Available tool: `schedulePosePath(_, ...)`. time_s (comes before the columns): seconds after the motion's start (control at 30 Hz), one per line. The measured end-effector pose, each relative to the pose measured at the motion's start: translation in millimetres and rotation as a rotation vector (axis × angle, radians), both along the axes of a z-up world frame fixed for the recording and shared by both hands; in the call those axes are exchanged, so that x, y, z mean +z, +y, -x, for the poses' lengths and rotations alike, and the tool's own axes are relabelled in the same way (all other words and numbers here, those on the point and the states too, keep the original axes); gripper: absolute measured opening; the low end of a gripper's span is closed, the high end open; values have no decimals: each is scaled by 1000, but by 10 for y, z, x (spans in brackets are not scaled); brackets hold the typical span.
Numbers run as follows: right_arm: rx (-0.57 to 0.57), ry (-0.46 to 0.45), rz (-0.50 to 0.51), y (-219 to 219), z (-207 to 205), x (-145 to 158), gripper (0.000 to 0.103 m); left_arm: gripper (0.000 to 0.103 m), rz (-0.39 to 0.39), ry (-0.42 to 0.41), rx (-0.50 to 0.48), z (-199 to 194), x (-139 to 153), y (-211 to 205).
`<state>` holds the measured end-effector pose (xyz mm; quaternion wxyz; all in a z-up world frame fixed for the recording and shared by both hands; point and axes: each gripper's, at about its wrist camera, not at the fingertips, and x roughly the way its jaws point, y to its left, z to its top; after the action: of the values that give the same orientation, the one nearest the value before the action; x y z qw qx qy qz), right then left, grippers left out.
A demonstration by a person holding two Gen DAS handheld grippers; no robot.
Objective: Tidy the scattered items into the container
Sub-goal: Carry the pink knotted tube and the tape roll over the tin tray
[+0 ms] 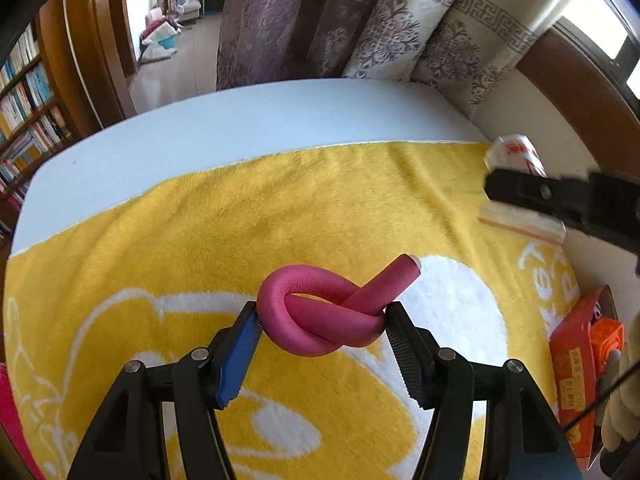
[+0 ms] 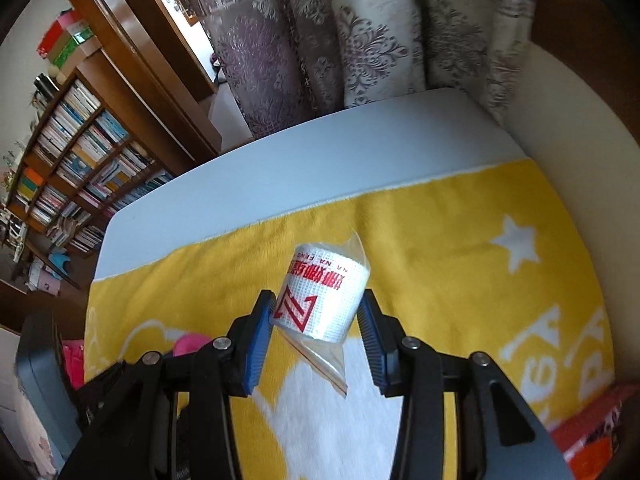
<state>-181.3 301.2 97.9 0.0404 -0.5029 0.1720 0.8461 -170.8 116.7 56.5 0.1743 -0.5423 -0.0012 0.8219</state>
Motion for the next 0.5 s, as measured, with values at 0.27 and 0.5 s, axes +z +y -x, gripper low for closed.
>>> schedulePosePath(0.27, -33, 32, 5, 217, -678, 264, 46, 65, 35, 64, -29, -445, 405, 252)
schedulePosePath(0.5, -59, 48, 4, 434, -1278, 409, 46, 65, 46, 109, -72, -849, 692, 578)
